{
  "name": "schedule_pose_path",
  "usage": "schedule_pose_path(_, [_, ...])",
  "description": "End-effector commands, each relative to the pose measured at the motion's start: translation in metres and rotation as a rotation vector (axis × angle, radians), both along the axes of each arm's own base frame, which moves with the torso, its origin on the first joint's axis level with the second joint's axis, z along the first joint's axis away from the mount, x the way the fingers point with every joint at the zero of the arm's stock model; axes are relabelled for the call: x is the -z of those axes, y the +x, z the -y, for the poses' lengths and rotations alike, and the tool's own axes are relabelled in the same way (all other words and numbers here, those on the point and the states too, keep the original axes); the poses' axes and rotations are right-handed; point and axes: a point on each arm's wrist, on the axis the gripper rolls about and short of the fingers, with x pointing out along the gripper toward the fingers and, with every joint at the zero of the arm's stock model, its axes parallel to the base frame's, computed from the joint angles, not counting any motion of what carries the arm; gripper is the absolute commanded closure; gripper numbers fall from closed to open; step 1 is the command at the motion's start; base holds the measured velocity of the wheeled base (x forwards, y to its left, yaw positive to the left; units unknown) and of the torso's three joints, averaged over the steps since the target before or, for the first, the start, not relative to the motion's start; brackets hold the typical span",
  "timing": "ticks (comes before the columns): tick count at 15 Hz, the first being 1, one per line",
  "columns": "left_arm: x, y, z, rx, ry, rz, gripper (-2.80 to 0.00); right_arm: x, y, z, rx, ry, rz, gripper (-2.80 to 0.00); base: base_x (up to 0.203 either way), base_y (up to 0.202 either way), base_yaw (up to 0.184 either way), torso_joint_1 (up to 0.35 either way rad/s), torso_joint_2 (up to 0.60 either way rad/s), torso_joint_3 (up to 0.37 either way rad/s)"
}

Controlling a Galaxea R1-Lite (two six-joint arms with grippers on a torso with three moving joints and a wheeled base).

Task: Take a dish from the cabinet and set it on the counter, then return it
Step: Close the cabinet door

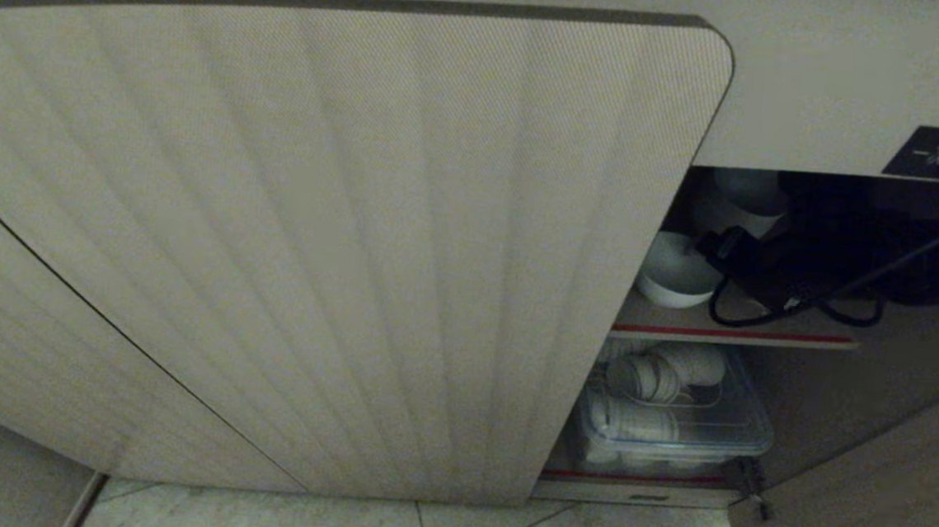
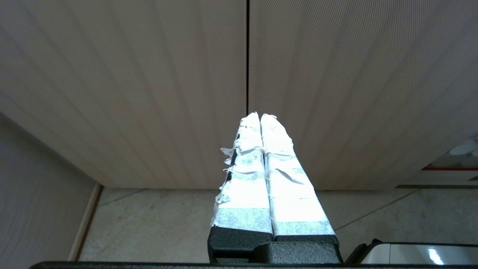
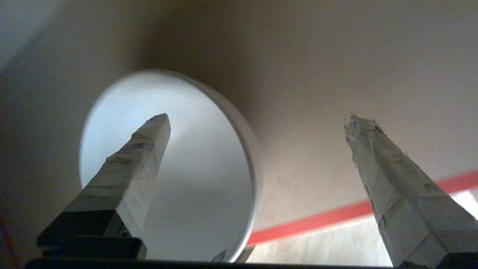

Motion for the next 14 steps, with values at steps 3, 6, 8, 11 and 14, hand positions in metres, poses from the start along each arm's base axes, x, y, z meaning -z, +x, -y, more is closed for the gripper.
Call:
schedule_pose_path(3, [0.0,0.0,0.0,-0.001,0.0,0.0,0.0,-0.001,-0.008,0.002,-0.009,-0.095,0.096,-2.8,0.0,0.0,0.0,0.0,0.0,0.0])
schedule_pose_path(6, [0.0,0.0,0.0,-0.001,0.0,0.0,0.0,-0.001,-0.011,0.001,-0.004,-0.167,0.214,-2.8,0.0,0.0,0.0,0.0,0.0,0.0])
schedule_pose_path(8, [0.0,0.0,0.0,-0.001,0.0,0.0,0.0,0.004,-0.016,0.002,-0.009,-0.206,0.229,-2.8,0.0,0.0,0.0,0.0,0.0,0.0])
schedule_pose_path(11, [0.0,0.0,0.0,-0.001,0.0,0.0,0.0,0.005,-0.02,0.003,0.009,-0.221,0.259,-2.8,0.0,0.0,0.0,0.0,0.0,0.0])
schedule_pose_path(14, [0.0,0.0,0.0,-0.001,0.0,0.0,0.0,0.005,-0.022,0.003,0.015,-0.238,0.271,-2.8,0.0,0.0,0.0,0.0,0.0,0.0])
